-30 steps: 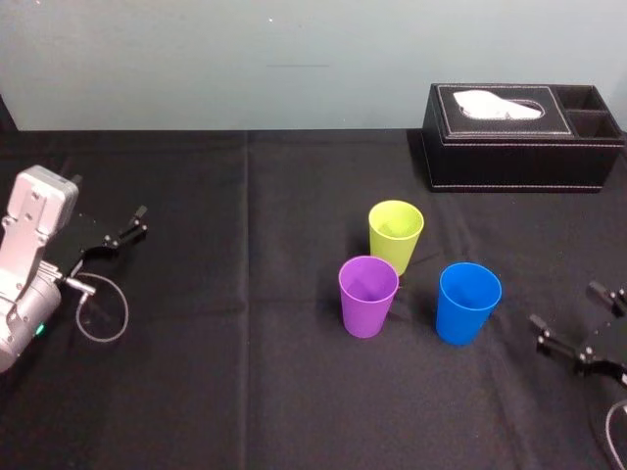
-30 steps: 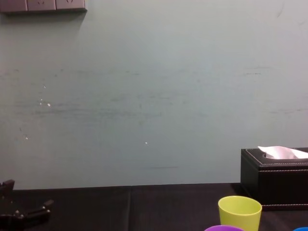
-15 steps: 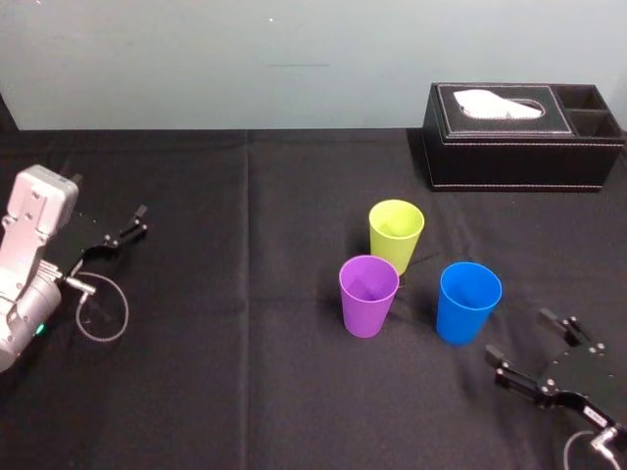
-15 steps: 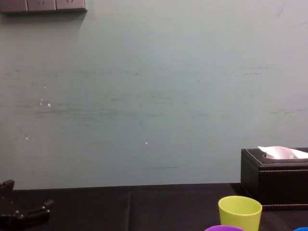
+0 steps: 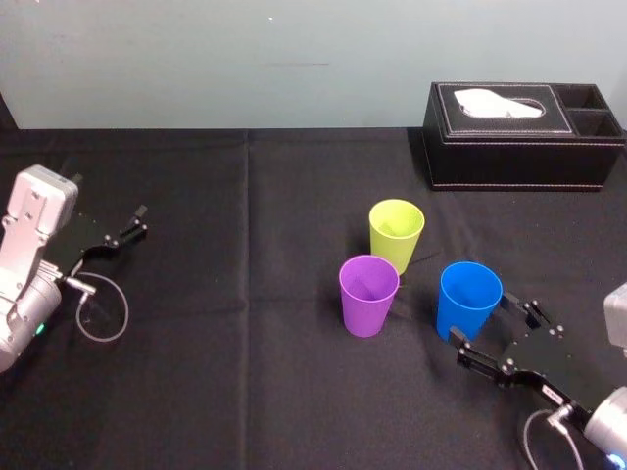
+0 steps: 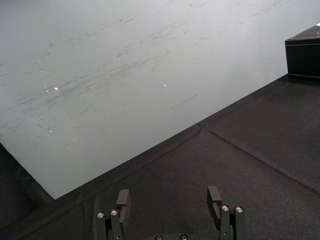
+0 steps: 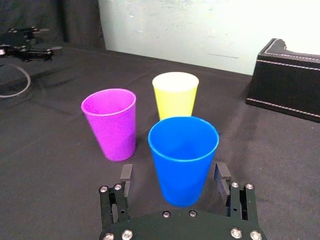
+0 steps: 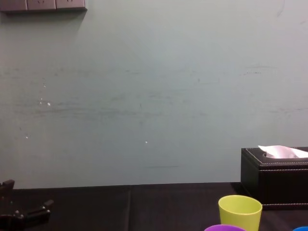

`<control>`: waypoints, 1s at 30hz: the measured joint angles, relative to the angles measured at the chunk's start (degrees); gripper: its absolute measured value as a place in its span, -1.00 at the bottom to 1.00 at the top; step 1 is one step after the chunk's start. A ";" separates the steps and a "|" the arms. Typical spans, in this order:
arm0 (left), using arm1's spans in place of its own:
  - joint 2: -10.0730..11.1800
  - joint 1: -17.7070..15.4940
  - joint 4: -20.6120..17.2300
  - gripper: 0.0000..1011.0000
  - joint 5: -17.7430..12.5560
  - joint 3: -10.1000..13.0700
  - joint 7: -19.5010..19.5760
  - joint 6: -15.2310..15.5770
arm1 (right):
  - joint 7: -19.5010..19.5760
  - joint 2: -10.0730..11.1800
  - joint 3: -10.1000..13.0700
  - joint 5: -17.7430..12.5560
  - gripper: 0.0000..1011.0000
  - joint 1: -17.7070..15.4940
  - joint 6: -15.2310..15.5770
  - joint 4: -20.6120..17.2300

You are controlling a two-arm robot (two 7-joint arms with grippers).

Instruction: Stack the three plastic cups sequentially using one hand.

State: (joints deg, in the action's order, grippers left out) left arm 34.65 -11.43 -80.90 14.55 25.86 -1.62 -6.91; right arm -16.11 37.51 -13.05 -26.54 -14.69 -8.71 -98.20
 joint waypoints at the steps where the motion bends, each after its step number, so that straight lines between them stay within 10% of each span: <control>1: 0.00 0.00 0.00 1.00 0.00 0.00 0.00 0.00 | 0.26 -0.68 -0.09 0.44 0.98 0.60 0.13 0.41; 30: 0.00 0.00 0.00 1.00 0.00 0.00 0.00 0.00 | 1.51 -7.69 -0.94 7.17 0.98 6.92 0.85 5.32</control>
State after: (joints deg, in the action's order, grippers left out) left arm 34.64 -11.43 -80.90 14.55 25.86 -1.62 -6.91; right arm -14.60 29.83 -13.99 -19.38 -7.77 -7.86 -92.88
